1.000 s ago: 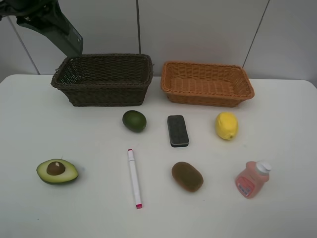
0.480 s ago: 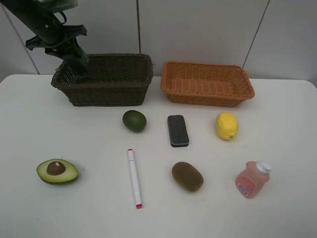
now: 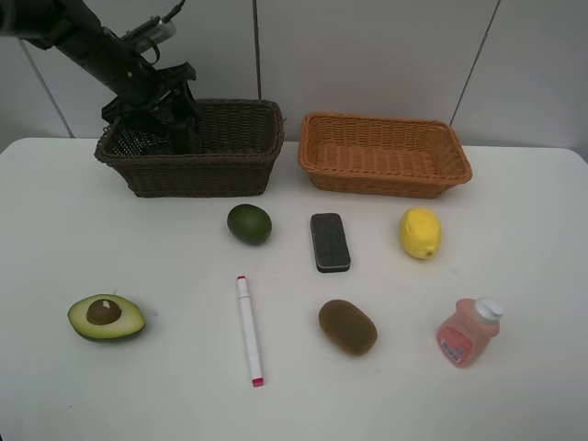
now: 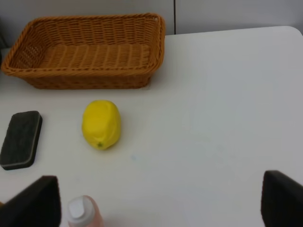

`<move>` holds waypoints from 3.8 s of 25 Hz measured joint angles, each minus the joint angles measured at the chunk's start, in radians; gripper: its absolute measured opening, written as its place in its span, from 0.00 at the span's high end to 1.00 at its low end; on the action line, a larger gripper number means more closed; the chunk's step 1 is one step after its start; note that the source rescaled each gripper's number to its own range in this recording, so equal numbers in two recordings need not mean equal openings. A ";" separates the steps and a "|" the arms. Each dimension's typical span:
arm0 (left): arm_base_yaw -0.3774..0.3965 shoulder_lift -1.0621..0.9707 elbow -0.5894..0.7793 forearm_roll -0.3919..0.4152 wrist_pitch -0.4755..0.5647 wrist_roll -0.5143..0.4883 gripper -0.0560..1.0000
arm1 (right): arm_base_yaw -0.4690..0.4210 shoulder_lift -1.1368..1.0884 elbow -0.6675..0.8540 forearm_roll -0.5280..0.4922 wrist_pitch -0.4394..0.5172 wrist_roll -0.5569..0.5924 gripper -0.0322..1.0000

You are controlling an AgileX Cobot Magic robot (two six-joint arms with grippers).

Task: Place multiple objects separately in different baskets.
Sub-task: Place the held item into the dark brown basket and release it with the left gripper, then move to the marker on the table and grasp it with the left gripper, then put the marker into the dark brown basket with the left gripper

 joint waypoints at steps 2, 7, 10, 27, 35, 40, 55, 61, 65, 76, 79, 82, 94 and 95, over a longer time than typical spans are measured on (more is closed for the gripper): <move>0.000 0.000 -0.052 0.006 0.091 -0.002 0.15 | 0.000 0.000 0.000 0.000 0.000 0.000 0.00; -0.001 -0.017 -0.228 0.063 0.366 -0.065 0.14 | 0.000 0.000 0.000 0.000 0.000 0.000 0.00; -0.001 -0.041 -0.317 0.131 0.437 -0.137 0.14 | 0.000 0.000 0.000 0.000 0.000 0.000 0.00; -0.291 -0.601 0.366 0.265 0.442 -0.402 0.17 | 0.000 0.000 0.000 0.000 0.000 0.000 0.00; -0.541 -0.512 0.509 0.308 0.443 -0.500 0.17 | 0.000 0.000 0.000 0.000 0.000 0.000 0.00; -0.616 -0.387 0.509 0.308 0.424 -0.543 0.17 | 0.000 0.000 0.000 0.000 0.000 0.000 0.00; -0.629 -0.132 0.509 0.312 0.250 -0.518 0.17 | 0.000 0.000 0.000 0.000 0.000 0.000 0.00; -0.629 -0.101 0.509 0.332 0.163 -0.508 0.20 | 0.000 0.000 0.000 0.000 0.000 0.000 0.00; -0.629 -0.101 0.509 0.347 0.142 -0.503 0.49 | 0.000 0.000 0.000 0.000 0.000 0.000 0.00; -0.629 -0.118 0.510 0.355 0.147 -0.432 0.95 | 0.000 0.000 0.000 0.000 0.000 0.000 0.00; -0.629 -0.238 0.512 0.355 0.136 -0.389 0.95 | 0.000 0.000 0.000 0.000 0.000 0.000 0.00; -0.616 -0.368 0.512 0.354 0.042 -0.334 0.95 | 0.000 0.000 0.000 0.000 0.000 0.000 0.00; -0.319 -0.404 0.451 0.360 -0.701 -0.273 0.95 | 0.000 0.000 0.000 0.000 0.000 0.000 0.00; -0.299 -0.373 0.451 0.360 -0.790 -0.254 0.95 | 0.000 0.000 0.000 0.000 0.000 0.000 0.00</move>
